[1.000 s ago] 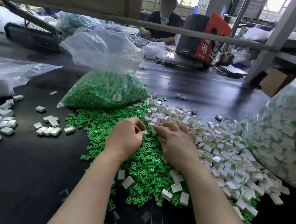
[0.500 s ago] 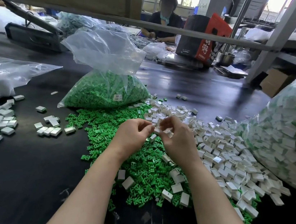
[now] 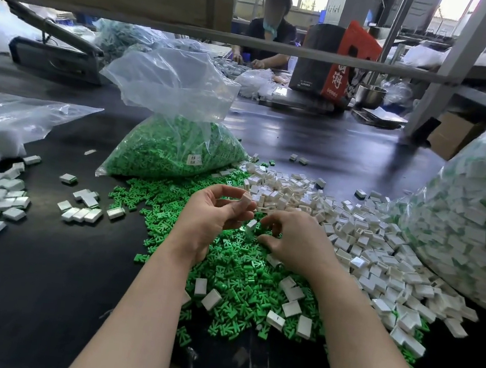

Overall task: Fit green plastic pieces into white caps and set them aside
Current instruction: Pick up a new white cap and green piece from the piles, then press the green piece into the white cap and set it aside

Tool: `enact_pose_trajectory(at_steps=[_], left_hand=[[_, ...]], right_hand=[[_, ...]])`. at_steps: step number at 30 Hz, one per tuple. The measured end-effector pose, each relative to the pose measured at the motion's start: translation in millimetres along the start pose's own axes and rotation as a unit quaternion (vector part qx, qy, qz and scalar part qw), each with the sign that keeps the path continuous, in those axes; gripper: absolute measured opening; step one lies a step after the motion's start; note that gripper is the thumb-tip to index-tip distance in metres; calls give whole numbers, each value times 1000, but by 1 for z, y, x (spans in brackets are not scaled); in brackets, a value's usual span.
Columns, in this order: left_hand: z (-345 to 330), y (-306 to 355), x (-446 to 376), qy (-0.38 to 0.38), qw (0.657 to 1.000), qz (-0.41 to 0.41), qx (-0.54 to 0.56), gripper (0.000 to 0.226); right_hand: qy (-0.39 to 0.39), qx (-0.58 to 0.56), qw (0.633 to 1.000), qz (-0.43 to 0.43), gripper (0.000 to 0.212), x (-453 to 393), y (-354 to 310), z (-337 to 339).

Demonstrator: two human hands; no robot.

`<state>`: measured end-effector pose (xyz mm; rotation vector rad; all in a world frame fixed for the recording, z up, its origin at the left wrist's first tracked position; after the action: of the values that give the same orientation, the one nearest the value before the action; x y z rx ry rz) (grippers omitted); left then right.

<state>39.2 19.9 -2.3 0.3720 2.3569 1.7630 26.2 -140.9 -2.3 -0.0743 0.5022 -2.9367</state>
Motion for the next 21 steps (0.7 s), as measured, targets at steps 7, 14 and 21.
enact_pose_trajectory(at_steps=[7,14,21], left_hand=[[1,-1,-1,-1,999,-5,-33,23],[3,-2,-1,4,999,-14,-52,29],[5,-3,-2,22,998,-19,-49,17]], right_hand=[[26,21,999,22,11,-2,-5,-4],[5,43,998,40,26,0,-9,-2],[-20,25,998,45,18,-3,-14,-4]])
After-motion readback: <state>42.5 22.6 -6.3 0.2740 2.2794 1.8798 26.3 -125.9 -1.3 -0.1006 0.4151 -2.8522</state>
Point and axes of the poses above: each hand's wrist, its own x-axis away from the middle knuckle, its own z-axis out of the back of the hand, y = z × x, the point moved 3 cm from there along -x, towards the middle knuckle, and after that the axes turned 9 degrees about -y, right-handed, at the moved point
